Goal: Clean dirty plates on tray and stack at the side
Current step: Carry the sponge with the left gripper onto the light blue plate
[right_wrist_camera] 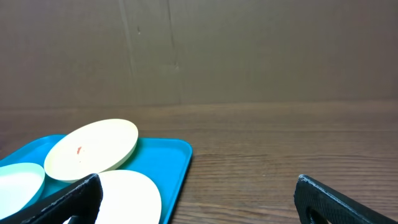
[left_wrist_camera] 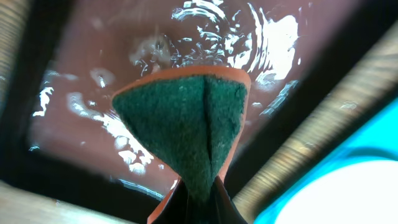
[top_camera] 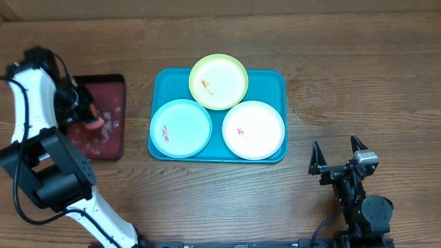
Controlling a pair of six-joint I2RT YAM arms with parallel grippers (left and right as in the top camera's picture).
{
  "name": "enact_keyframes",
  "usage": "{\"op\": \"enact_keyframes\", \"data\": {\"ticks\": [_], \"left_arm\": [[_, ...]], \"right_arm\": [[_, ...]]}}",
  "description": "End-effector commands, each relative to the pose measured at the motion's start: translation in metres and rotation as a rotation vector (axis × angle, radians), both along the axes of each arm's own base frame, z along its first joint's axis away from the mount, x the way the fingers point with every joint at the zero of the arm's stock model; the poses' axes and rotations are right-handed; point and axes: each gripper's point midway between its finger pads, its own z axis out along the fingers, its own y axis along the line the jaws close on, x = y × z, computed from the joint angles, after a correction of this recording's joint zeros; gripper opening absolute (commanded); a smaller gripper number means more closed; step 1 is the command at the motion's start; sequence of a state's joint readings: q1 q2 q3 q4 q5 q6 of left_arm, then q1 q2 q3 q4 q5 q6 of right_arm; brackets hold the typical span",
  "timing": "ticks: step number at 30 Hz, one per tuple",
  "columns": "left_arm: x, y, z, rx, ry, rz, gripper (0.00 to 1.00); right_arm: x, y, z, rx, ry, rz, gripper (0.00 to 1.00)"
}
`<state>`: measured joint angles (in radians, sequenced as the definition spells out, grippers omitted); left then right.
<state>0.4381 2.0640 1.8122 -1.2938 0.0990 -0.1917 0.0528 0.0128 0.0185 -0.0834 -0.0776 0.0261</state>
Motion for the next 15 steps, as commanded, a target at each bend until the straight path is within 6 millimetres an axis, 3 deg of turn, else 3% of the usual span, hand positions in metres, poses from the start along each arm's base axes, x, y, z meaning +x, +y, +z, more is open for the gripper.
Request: {"op": "enact_keyframes", "data": {"ticks": [1, 3, 6, 11, 15], "left_arm": [[0.020, -0.010, 0.078, 0.023, -0.179, -0.012, 0.04], [0.017, -0.022, 0.087, 0.025, -0.187, -0.036, 0.04], [0.014, -0.047, 0.079, -0.002, -0.148, -0.089, 0.04], [0.002, -0.133, 0.040, -0.174, -0.048, -0.243, 0.04], [-0.008, -0.194, 0.011, -0.197, 0.002, -0.395, 0.04]], "right_arm": [[0.000, -0.002, -0.002, 0.008, -0.002, -0.010, 1.00], [0.000, -0.002, -0.002, 0.008, -0.002, -0.010, 1.00], [0.000, -0.002, -0.002, 0.008, -0.002, -0.010, 1.00], [0.000, -0.002, -0.002, 0.008, -0.002, -0.010, 1.00], [0.000, -0.002, -0.002, 0.008, -0.002, -0.010, 1.00]]}}
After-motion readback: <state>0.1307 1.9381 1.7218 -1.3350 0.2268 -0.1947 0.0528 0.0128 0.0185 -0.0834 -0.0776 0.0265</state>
